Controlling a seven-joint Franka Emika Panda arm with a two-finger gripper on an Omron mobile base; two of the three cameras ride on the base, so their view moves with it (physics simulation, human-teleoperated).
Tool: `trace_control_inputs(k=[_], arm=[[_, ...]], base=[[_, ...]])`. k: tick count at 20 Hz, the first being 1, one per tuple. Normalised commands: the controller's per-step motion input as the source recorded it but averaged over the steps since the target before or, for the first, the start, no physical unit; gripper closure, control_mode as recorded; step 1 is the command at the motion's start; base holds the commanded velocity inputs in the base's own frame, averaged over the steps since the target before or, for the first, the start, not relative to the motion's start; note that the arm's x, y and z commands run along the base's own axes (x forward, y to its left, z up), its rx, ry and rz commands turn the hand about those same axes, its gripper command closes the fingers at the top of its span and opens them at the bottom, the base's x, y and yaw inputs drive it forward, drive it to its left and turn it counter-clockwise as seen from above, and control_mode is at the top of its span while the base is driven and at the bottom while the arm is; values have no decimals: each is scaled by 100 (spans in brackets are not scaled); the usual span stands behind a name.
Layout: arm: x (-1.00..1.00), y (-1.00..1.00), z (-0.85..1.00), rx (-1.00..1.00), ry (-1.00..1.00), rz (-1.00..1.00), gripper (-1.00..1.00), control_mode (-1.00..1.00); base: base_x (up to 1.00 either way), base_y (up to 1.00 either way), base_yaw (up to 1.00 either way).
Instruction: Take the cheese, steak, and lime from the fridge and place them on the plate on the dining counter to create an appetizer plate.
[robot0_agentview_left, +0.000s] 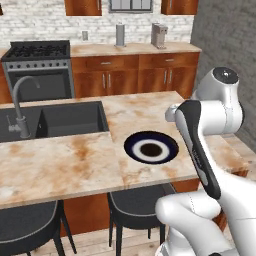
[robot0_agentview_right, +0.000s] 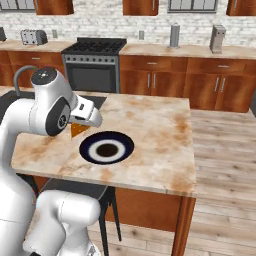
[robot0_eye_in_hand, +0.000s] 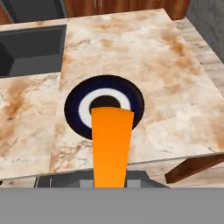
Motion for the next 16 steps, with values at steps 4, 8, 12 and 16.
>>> trace_control_inputs(k=[4,8,12,16], arm=[[75,-27,-31,1,2,12,100,-100],[83,-5,-75,0,5,3,100,-100],[79,0,-98,-3,6,0,100,-100],[69,-4,-81,0,4,0,100,-100]], base=[[0,0,0],[0,0,0],[0,0,0],[0,0,0]])
